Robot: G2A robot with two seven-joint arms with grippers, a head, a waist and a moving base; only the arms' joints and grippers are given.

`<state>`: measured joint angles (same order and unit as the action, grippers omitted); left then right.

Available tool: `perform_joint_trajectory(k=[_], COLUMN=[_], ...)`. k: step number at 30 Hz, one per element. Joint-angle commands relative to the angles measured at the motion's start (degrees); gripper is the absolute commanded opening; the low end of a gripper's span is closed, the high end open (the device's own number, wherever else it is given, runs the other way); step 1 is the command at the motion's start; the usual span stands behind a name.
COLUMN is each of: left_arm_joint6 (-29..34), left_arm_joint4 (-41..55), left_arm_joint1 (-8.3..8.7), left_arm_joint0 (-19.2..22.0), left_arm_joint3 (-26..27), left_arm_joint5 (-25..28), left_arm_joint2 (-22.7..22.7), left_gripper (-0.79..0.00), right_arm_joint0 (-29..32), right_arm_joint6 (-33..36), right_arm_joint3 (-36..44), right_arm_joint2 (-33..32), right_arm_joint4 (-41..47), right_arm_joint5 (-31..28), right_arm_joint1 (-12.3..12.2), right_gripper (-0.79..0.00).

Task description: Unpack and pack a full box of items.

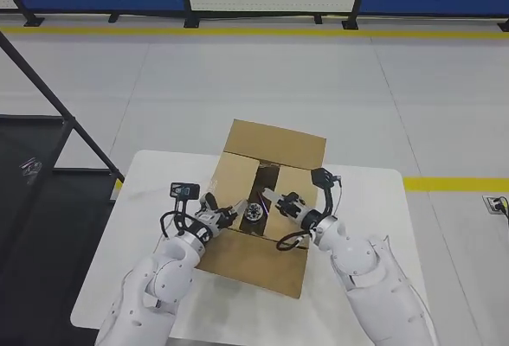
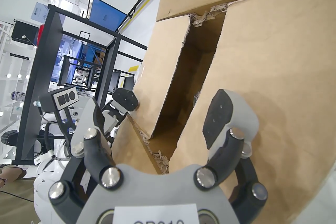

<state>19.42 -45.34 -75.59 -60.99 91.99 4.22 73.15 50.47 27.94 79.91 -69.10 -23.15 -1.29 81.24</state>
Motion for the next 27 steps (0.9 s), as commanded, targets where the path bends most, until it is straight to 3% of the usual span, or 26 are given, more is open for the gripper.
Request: perform_joint_trajectory(k=[1, 7, 13, 18, 22, 27], left_arm_joint6=[-0.58, -3.01, -4.49, -5.79, -6.18, -5.55], left_arm_joint4=[0.56, 2.82, 2.22, 3.66, 3.43, 2.68], left_arm_joint1=[0.25, 1.16, 1.98, 2.14, 2.04, 2.1], left_arm_joint0=[-1.29, -6.67, -11.02, -9.82, -6.37, -2.77], left_arm_joint3=[2.14, 7.77, 6.18, 1.56, -3.49, -8.04], left_arm_joint5=[0.75, 1.15, 2.5, 6.0, 8.58, 12.57], left_arm_joint2=[1.56, 8.77, 14.41, 14.8, 12.79, 10.96], left_gripper=[0.0, 0.0, 0.0, 0.0, 0.0, 0.0], right_arm_joint0=[-0.03, 1.49, 5.83, 9.61, 11.92, 11.41], right_arm_joint6=[0.25, 1.17, 3.69, 5.9, 6.86, 4.88], right_arm_joint3=[-0.07, 1.9, 6.95, 9.72, 10.17, 6.49], right_arm_joint2=[-0.46, -3.06, -9.34, -14.53, -17.83, -18.51], right_arm_joint4=[0.66, 3.71, 8.32, 10.68, 14.15, 12.08], right_arm_joint5=[-0.28, -3.69, -7.85, -9.78, -11.07, -8.19], right_arm_joint1=[-0.08, -0.65, -1.95, -3.07, -3.69, -4.09], right_gripper=[0.0, 0.0, 0.0, 0.0, 0.0, 0.0])
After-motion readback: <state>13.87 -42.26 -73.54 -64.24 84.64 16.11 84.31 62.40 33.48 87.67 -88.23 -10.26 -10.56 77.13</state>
